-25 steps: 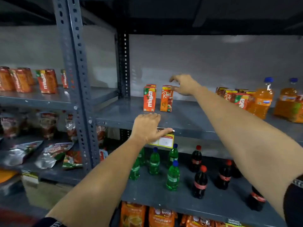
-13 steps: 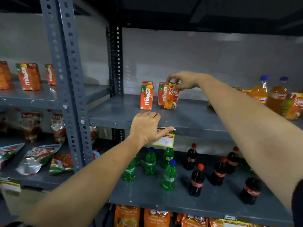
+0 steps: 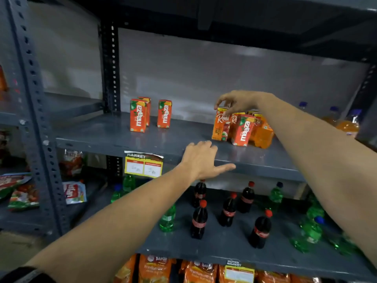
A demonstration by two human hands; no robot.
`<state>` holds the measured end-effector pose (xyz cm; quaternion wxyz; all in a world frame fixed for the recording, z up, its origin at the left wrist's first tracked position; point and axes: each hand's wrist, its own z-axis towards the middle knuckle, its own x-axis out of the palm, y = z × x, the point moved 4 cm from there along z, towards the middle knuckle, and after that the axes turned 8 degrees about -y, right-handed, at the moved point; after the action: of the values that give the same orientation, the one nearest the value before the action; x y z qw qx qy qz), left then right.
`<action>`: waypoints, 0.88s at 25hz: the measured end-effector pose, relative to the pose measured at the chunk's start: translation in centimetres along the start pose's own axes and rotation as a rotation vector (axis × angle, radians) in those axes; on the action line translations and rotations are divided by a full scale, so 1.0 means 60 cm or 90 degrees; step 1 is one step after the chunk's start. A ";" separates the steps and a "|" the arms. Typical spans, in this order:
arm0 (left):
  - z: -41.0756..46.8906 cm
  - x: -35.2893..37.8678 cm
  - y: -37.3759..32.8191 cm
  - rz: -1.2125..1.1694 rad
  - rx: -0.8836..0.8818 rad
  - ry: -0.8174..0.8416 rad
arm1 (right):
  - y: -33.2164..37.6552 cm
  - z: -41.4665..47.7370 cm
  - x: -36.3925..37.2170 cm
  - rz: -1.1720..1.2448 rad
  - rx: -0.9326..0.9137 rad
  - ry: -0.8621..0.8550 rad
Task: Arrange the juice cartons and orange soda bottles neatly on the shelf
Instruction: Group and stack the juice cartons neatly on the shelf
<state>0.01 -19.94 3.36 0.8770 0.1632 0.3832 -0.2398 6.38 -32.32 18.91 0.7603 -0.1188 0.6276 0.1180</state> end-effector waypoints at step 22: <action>-0.044 -0.040 0.149 0.021 -0.052 0.162 | -0.035 -0.055 -0.035 -0.027 0.103 0.027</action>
<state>1.90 -10.54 4.34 0.8310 0.1627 0.4982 -0.1866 3.60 -35.49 20.46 0.7563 -0.0726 0.6485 0.0478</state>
